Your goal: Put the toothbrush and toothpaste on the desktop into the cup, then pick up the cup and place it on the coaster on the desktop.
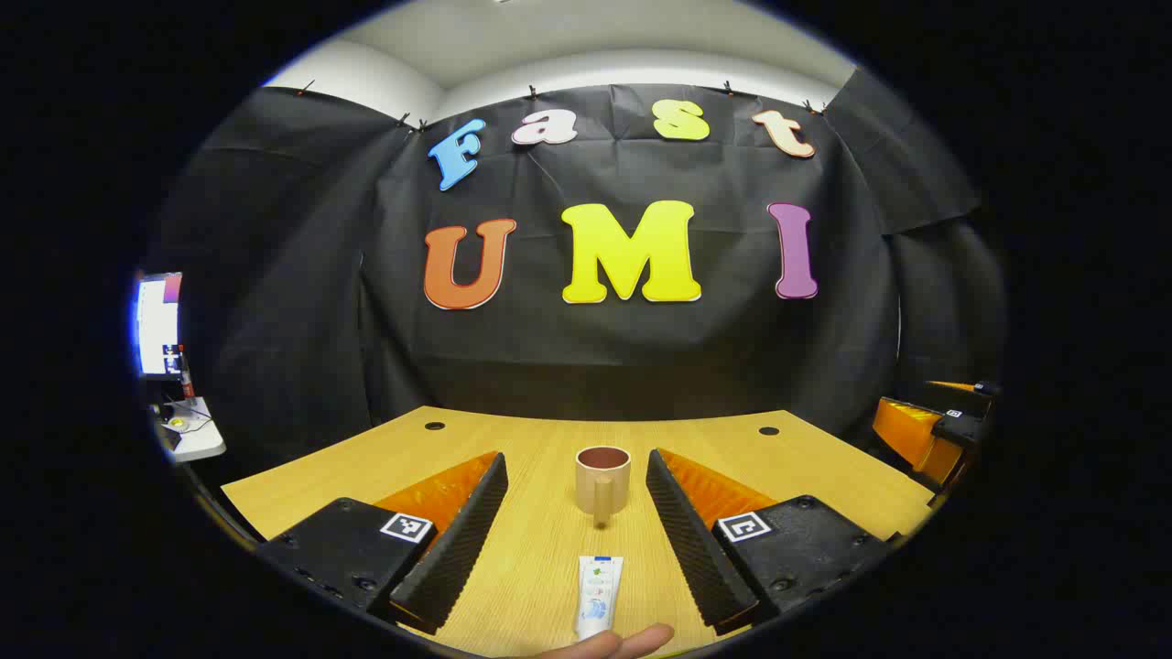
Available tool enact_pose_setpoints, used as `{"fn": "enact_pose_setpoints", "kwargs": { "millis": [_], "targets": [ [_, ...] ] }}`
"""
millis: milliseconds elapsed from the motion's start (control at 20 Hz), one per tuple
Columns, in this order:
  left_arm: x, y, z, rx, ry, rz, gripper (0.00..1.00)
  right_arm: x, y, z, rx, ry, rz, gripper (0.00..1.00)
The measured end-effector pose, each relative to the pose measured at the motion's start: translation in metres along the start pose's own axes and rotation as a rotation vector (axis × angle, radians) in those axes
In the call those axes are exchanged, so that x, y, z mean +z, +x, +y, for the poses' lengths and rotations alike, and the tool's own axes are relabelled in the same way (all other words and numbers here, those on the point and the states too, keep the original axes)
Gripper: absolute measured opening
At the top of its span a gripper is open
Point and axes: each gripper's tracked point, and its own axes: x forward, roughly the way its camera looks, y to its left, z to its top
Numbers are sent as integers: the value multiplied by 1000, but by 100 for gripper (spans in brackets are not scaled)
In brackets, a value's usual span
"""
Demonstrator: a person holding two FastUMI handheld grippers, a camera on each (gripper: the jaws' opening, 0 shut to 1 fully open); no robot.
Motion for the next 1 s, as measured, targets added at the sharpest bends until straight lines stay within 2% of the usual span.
{"fn": "enact_pose_setpoints", "kwargs": {
  "millis": [1000],
  "targets": [
    [0, -2, -11, -32, 8, -6, 97, -7, 0, 10, 27, -31, 18, 94]
  ]
}}
